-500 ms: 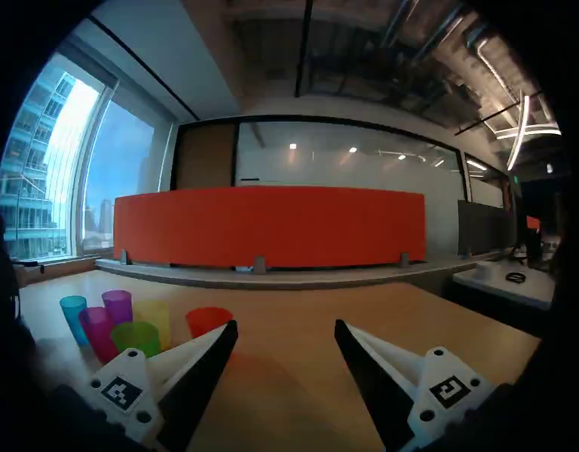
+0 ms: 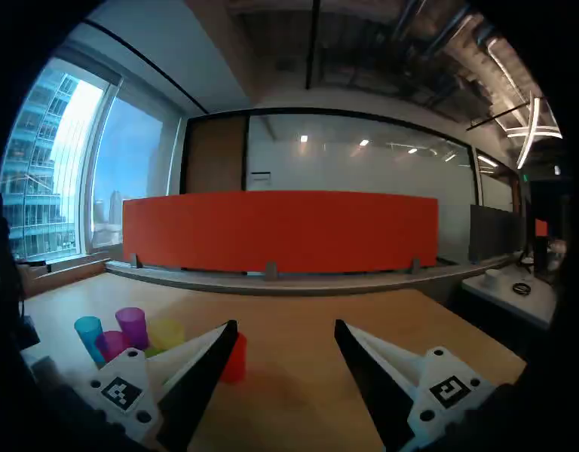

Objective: Pour water

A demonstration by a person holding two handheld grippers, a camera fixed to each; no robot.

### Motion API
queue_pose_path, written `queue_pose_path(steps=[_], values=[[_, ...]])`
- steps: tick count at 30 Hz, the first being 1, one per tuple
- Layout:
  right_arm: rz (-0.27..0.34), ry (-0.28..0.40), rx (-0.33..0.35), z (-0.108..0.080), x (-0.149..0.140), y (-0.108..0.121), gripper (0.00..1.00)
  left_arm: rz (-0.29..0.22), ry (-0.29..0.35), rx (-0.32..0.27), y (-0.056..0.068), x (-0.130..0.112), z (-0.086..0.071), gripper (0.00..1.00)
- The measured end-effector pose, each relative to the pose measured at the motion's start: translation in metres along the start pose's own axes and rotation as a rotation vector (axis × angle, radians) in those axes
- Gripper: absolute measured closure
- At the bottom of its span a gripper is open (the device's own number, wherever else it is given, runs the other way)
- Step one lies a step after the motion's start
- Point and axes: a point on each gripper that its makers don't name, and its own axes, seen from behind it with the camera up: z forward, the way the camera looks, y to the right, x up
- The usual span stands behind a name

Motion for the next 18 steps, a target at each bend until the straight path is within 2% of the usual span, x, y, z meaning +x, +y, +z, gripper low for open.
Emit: queue_pose_path(steps=[5,11,18], values=[[0.016,-0.013,0.022,0.001,0.026,-0.003,0.0,-0.02,-0.003,-0.028,0.002,0.035,0.006,0.13],[0.006,-0.028,0.04,0.002,0.054,-0.002,0.0,0.01,-0.001,-0.06,0.007,0.075,0.01,0.13],[0.001,-0.033,0.059,0.004,0.091,-0.005,0.0,0.034,-0.011,-0.088,0.015,0.108,0.017,0.13]])
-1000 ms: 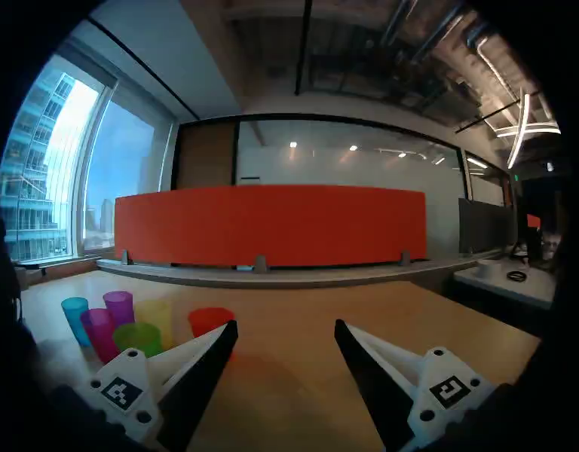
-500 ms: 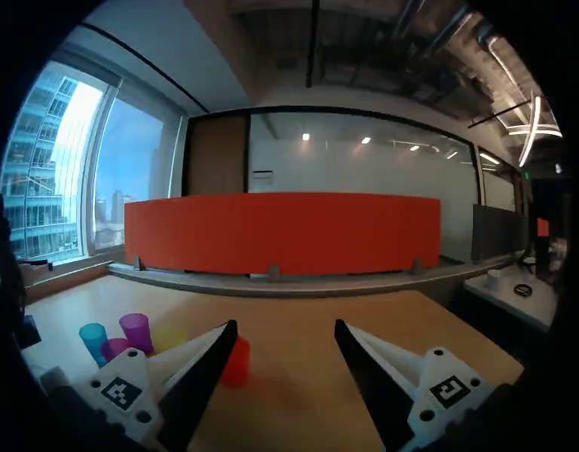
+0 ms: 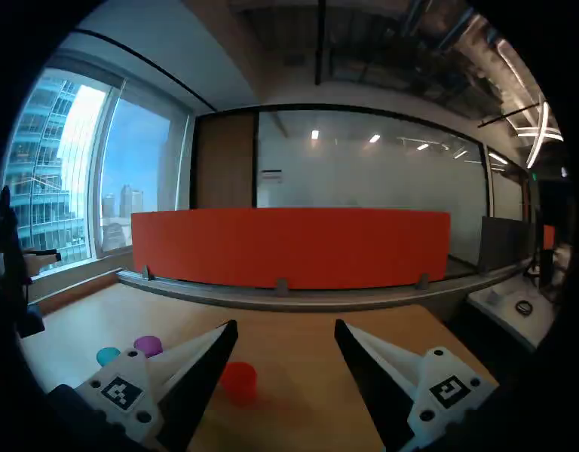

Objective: Pour water

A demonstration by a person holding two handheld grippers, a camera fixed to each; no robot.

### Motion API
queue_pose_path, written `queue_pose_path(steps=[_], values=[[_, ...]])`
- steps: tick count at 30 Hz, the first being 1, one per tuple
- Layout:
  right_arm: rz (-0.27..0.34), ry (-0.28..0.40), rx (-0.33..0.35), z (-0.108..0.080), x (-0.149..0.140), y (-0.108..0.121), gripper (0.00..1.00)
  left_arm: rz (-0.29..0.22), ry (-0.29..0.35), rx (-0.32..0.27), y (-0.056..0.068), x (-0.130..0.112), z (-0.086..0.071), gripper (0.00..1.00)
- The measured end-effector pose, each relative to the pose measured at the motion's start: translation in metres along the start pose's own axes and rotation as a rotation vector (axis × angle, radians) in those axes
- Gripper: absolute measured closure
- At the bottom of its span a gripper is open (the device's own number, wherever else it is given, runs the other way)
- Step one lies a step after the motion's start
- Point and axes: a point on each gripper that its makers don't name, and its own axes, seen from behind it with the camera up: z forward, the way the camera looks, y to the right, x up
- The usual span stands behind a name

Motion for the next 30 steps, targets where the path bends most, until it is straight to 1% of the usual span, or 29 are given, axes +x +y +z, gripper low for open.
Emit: queue_pose_path(steps=[2,5,8,11,17,26,29,30], values=[[0.005,0.006,0.011,-0.001,0.014,-0.002,0.0,0.001,-0.006,-0.021,0.004,0.008,0.002,0.13],[0.005,0.013,0.035,0.0,0.024,-0.006,0.0,0.006,-0.009,-0.059,0.013,0.014,0.006,0.13],[0.005,0.01,0.043,0.002,0.025,-0.007,0.0,0.007,-0.013,-0.087,0.019,0.015,0.01,0.13],[0.009,0.004,0.071,0.003,0.024,-0.011,0.0,-0.001,-0.015,-0.123,0.028,0.016,0.011,0.13],[0.018,0.008,0.174,0.001,0.027,-0.029,0.0,-0.023,-0.001,-0.225,0.048,0.019,0.009,0.13],[0.004,0.007,0.362,-0.009,0.033,-0.063,0.0,-0.026,0.029,-0.361,0.07,0.032,-0.001,0.13],[0.004,0.011,0.428,-0.014,0.037,-0.077,0.0,-0.028,0.036,-0.406,0.077,0.036,-0.004,0.13],[0.002,0.012,0.441,-0.015,0.037,-0.08,0.0,-0.027,0.037,-0.413,0.078,0.036,-0.004,0.13]])
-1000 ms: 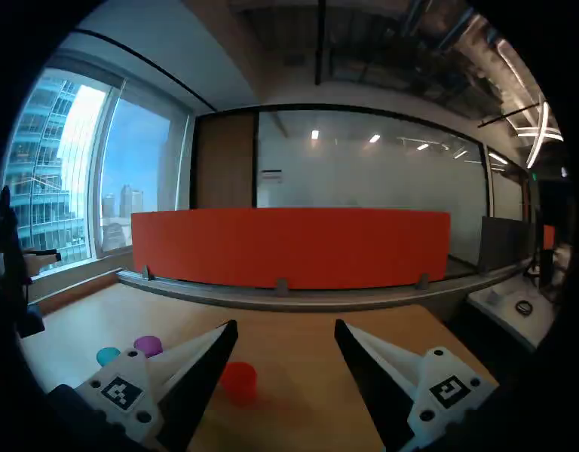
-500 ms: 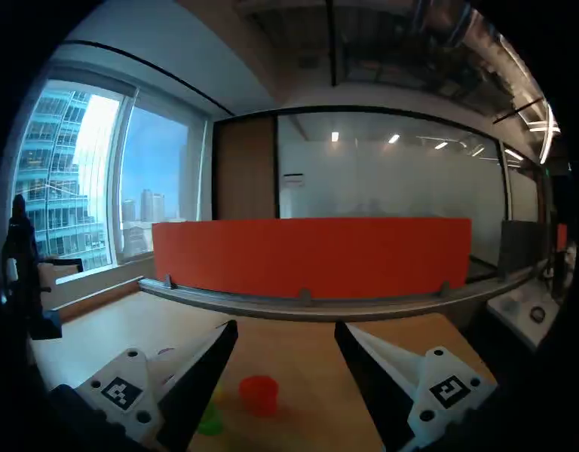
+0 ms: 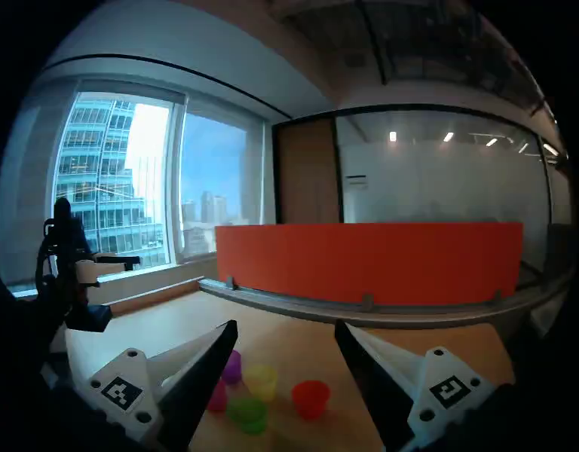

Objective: Pour water

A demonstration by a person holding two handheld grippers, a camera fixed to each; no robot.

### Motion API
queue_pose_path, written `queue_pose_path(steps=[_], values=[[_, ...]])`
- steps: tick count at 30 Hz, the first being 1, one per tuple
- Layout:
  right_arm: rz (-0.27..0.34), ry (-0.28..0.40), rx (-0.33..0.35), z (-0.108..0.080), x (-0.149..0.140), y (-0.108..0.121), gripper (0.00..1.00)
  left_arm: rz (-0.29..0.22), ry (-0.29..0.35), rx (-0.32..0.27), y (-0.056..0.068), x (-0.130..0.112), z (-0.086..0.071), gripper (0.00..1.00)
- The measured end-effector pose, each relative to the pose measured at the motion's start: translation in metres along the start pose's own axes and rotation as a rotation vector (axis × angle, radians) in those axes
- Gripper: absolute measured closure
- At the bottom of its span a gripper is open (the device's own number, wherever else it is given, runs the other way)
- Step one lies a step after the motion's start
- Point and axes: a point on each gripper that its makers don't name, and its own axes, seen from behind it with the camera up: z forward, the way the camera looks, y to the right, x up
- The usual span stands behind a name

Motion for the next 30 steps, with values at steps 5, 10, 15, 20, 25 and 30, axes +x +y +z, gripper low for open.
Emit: queue_pose_path(steps=[5,10,15,20,25,30], values=[[-0.007,-0.01,0.045,0.004,-0.003,-0.011,0.0,0.007,-0.011,-0.027,0.004,-0.003,0.0,0.13],[-0.019,-0.039,0.072,0.009,-0.009,-0.018,0.0,0.022,-0.048,-0.041,0.005,-0.014,0.004,0.13],[-0.034,-0.077,0.111,0.012,-0.016,-0.028,0.0,0.046,-0.09,-0.055,0.006,-0.026,0.006,0.13],[-0.045,-0.123,0.154,0.014,-0.025,-0.039,0.0,0.054,-0.127,-0.09,0.012,-0.038,0.006,0.13],[-0.07,-0.161,0.184,0.013,-0.034,-0.046,0.0,0.052,-0.154,-0.118,0.016,-0.048,0.004,0.13],[-0.09,-0.191,0.194,0.013,-0.044,-0.048,0.0,0.054,-0.179,-0.131,0.016,-0.061,0.002,0.13]])
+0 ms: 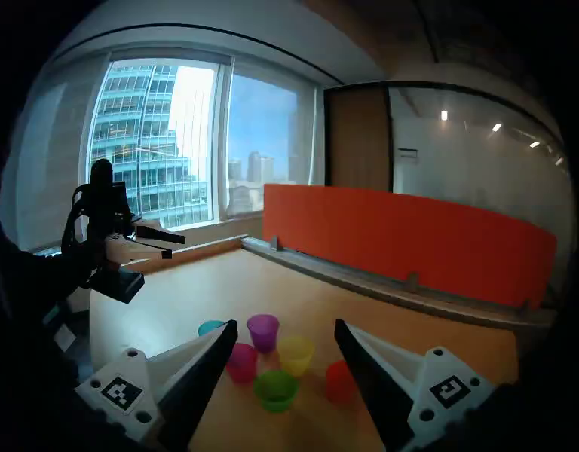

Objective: Pour water

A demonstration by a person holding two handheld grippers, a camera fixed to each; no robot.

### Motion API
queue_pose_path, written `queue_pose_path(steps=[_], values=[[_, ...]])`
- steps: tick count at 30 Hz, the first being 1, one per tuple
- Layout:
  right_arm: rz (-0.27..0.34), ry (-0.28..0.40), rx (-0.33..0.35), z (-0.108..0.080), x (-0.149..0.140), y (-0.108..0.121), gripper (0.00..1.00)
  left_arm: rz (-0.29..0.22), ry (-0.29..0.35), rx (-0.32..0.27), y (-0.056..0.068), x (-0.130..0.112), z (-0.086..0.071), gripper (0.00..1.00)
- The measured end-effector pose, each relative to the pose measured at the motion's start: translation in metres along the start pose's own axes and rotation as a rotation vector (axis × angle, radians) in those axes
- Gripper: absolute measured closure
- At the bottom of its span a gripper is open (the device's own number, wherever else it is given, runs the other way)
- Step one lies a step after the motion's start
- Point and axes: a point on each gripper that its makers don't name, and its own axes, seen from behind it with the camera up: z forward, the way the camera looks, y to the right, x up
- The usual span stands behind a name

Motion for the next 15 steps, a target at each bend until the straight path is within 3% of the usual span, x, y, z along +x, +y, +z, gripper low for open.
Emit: queue_pose_path(steps=[15], values=[[-0.004,-0.095,0.015,0.016,-0.045,0.001,0.0,0.008,-0.104,-0.028,0.0,-0.054,0.012,0.13]])
